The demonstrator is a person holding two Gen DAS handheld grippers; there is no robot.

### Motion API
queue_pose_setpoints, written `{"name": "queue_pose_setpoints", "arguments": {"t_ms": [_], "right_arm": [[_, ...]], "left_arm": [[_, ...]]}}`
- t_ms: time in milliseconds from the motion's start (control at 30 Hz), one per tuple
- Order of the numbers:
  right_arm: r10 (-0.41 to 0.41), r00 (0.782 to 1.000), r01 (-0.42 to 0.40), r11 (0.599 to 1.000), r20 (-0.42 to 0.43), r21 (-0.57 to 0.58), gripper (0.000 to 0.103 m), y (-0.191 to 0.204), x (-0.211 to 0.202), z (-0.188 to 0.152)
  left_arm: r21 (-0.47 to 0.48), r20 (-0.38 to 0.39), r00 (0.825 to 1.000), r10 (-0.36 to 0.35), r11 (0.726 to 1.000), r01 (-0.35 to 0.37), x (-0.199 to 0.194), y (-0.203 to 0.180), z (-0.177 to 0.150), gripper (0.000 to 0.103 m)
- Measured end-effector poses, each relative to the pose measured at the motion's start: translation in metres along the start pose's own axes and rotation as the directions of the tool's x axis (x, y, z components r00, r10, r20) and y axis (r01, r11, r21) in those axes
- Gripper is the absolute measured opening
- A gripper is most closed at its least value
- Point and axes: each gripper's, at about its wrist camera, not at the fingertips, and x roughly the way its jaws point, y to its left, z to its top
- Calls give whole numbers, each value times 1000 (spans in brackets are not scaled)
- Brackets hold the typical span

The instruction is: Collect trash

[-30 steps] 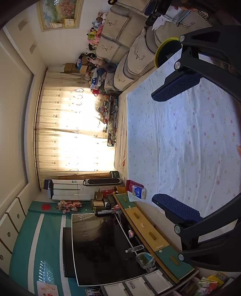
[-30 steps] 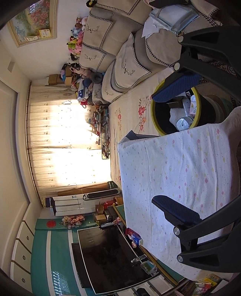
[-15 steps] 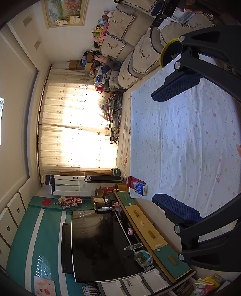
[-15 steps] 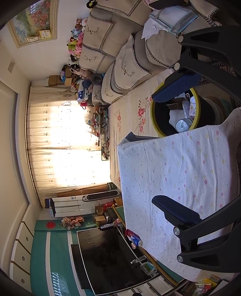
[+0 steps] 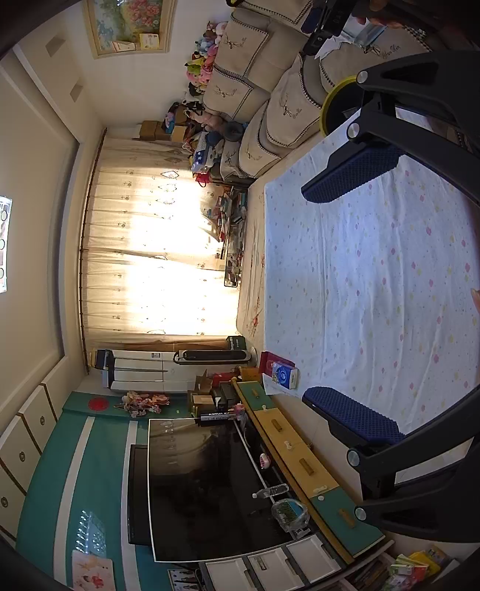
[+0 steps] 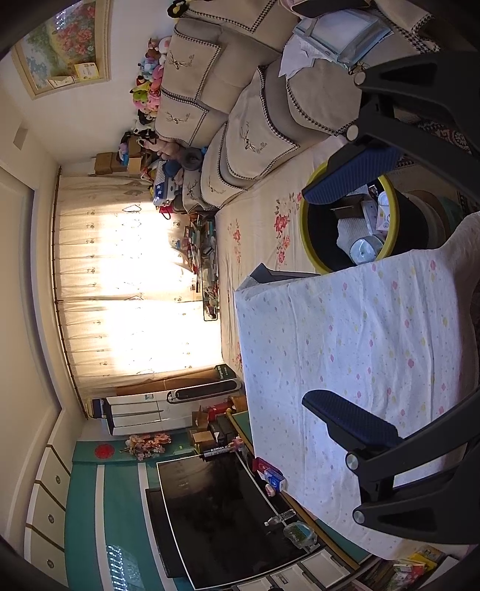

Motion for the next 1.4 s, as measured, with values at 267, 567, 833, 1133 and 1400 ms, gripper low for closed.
{"name": "queue_pose_setpoints", "arguments": {"t_ms": [267,567,833,1133,1400], "right_arm": [[6,1000,-6,1000,-2,2,96,2,1,0],[11,1000,-11,1000,-4,9,96,4,2,0],[19,1000,-19,1000,-7,11,96,6,4,-2],[24,1000,-23,1000,-10,17,96,7,6,-3],[28,1000,-27,999,-13,21,96,8,9,-6]], "left_arm": [[6,-4,1000,-4,1000,4,1,-2,-1,98],[7,-4,1000,-4,1000,4,2,-4,-1,98],[14,-8,1000,-2,1000,2,3,-6,-2,98],[13,-14,1000,-6,1000,6,6,-6,-4,98],[16,-17,1000,-3,1000,3,7,-7,-5,98]]}}
